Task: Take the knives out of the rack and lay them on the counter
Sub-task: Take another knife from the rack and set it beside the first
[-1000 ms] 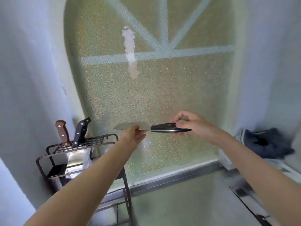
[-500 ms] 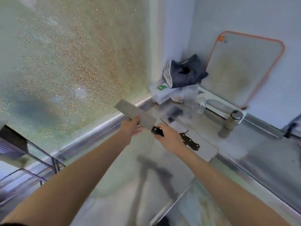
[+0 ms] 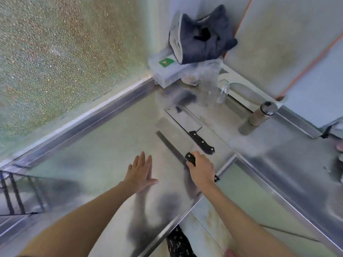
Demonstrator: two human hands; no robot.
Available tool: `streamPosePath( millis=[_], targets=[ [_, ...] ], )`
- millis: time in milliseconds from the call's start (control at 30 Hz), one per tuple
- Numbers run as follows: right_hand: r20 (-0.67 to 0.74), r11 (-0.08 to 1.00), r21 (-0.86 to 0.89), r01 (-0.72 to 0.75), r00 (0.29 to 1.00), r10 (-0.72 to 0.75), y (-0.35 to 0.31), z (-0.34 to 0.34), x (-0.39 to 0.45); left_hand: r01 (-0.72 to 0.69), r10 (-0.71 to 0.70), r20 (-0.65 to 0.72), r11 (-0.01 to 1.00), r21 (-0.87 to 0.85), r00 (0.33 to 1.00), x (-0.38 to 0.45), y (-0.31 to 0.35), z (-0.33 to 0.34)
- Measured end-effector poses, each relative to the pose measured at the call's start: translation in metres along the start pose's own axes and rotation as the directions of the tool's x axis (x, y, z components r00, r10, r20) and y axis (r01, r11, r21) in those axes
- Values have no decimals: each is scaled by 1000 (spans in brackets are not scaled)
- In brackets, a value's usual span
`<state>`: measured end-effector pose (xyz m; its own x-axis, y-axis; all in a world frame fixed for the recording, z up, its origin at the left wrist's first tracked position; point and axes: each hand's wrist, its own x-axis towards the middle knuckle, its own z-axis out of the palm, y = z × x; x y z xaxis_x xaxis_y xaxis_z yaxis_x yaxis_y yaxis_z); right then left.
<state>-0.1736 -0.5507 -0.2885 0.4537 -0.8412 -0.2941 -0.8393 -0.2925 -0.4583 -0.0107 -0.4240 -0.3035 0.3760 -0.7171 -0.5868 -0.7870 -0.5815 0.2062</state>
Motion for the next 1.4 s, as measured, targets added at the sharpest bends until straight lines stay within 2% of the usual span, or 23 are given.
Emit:
streamPosePath(
  millis=[367, 767, 900, 1000, 1067, 1167, 1300, 1400],
  targets=[
    [-2, 999, -33, 1, 1000, -1, -10, 15, 29, 10, -12, 18, 997, 82, 1000, 10, -5, 10],
    [-32, 999, 50, 1, 999, 1, -9, 31, 36, 7, -9, 24, 996, 92, 1000, 11, -7, 13],
    [-68, 999, -42, 13, 998, -16, -8, 33, 36, 4, -4, 4, 998, 70, 1000, 10, -7, 12],
    [-44, 991, -135, 23, 999, -29, -12, 26, 36, 9, -9, -18, 999, -34, 1000, 9, -7, 8],
    [-30, 991, -117, 58, 998, -62, -20, 19, 37, 32, -39, -48, 989, -147, 998, 7, -7, 0],
    [66, 988, 55, 147, 986, -151, -43, 3, 36, 55, -90, -105, 953, -298, 990, -4, -12, -21],
    [134, 945, 91, 314, 937, -324, -96, -17, 30, 35, -130, -234, 928, -371, 964, -38, -32, -57],
    [170, 879, 93, 469, 862, -478, -152, -26, 20, 49, -187, -350, 929, -368, 918, -81, -59, -86]
  ],
)
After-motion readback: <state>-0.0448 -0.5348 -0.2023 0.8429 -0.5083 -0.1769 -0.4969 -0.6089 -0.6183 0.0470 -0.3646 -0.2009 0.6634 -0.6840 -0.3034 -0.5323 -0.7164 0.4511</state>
